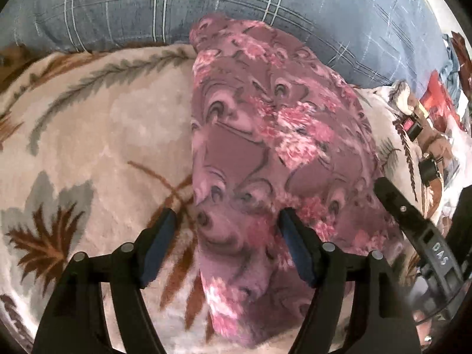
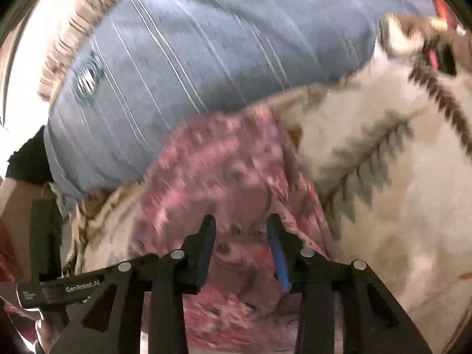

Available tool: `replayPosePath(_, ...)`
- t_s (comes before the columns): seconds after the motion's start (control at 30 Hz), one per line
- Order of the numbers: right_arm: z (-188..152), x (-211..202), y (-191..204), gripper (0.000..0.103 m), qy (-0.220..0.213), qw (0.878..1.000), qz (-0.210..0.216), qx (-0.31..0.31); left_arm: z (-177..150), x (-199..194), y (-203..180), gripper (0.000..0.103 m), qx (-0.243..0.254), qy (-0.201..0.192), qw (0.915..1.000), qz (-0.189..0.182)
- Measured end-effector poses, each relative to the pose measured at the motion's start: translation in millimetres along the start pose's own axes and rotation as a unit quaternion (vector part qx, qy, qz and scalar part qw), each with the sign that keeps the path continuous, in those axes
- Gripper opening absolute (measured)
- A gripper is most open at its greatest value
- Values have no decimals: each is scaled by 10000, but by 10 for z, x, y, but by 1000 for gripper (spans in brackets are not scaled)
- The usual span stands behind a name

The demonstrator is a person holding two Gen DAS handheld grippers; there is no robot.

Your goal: Fold small clothes

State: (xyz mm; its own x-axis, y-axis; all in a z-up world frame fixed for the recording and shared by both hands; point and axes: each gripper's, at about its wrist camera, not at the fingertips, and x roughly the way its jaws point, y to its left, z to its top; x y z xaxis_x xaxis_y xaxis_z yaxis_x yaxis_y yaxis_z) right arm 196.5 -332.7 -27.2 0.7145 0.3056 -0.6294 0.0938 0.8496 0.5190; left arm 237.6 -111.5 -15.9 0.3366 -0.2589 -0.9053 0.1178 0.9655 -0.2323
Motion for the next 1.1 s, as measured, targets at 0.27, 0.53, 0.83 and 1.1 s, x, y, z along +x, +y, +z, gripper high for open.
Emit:
replayPosePath(0.27,-272,-251,-135,39,129,9992,-195,322,-286,18,-42,72,175,-19,9997,-193)
replayPosePath(0.53,-205,-492,-224,43,-646,9951,275,697,-199,-239,180,72,30,-237,9979,-609)
replayPosePath(0.83,330,-269,-451,58,-703,9939,252,816,267,-29,850,73,-1303,-113,9828,-1307)
replayPosePath(1.1,574,497,-440,66,891,9924,825,197,461,244,696,85,-1461,62,9685,-2014)
